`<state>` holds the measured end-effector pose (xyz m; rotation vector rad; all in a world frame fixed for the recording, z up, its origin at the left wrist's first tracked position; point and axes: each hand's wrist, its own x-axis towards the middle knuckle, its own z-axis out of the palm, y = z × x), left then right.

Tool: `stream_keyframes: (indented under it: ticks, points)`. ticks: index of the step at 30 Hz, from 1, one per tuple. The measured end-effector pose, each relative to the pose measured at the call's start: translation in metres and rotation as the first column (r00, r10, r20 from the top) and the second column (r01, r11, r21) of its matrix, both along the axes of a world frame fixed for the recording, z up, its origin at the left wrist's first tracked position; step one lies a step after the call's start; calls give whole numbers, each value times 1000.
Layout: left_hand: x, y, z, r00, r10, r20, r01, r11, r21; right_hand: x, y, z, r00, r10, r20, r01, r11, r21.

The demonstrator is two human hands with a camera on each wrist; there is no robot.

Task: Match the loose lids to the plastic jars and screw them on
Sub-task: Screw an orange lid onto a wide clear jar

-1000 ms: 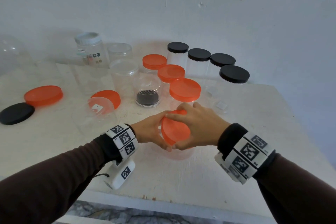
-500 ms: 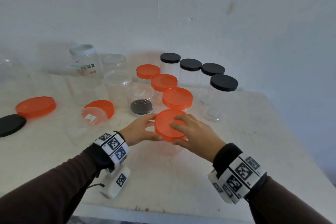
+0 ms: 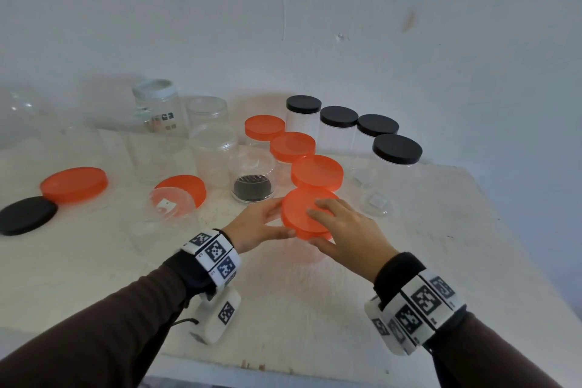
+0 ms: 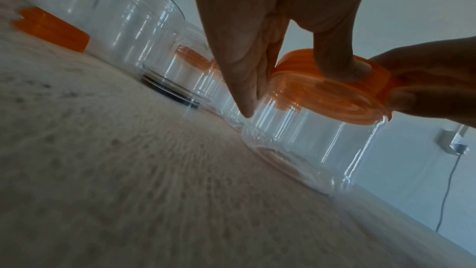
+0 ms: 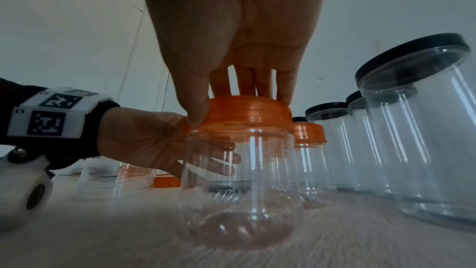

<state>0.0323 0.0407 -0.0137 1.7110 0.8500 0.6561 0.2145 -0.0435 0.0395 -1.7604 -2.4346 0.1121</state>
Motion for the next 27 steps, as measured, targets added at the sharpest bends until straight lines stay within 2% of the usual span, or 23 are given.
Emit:
stream_keyframes:
  ticks: [7, 13, 16, 21, 27]
  points:
    - [-20, -6, 15, 987, 91, -134, -69, 985, 161, -4, 3, 7, 997, -27, 69, 27, 1000, -2]
    - [-67, -21, 50, 978, 208, -29, -189, 933, 307, -23, 7, 25, 987, -20, 160, 24, 999, -27]
    - [-101, -24, 62, 955, 294, 35, -290, 902, 320, -48, 12, 34, 994, 57, 94, -55, 998, -30]
    - [-167, -25, 67, 914, 403, 39, -394, 863, 317, -104, 27, 26, 970, 242, -18, -242, 968, -70]
    - [-233, -24, 58, 841, 540, 29, -526, 806, 270, -174, 60, 11, 925, 365, -107, -371, 928, -37]
